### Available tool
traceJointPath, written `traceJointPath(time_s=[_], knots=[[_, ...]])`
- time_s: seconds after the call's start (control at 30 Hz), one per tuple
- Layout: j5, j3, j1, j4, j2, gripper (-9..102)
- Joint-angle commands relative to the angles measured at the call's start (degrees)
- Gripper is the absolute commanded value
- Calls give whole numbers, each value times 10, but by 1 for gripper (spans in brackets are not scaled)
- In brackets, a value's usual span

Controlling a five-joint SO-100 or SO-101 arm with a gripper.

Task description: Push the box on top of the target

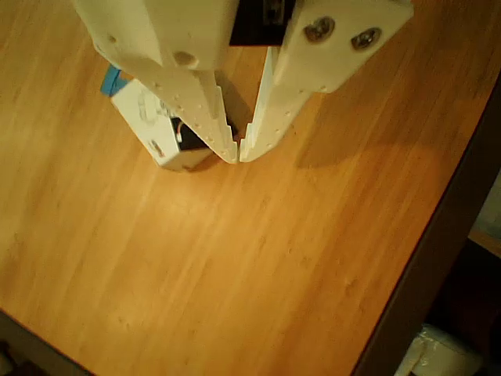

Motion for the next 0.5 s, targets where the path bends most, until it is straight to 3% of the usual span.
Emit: traceJointPath(time_s=[0.0, 0.47], knots=[[-26, -28, 9, -18, -7, 0], [-229, 8, 50, -124, -53, 0]])
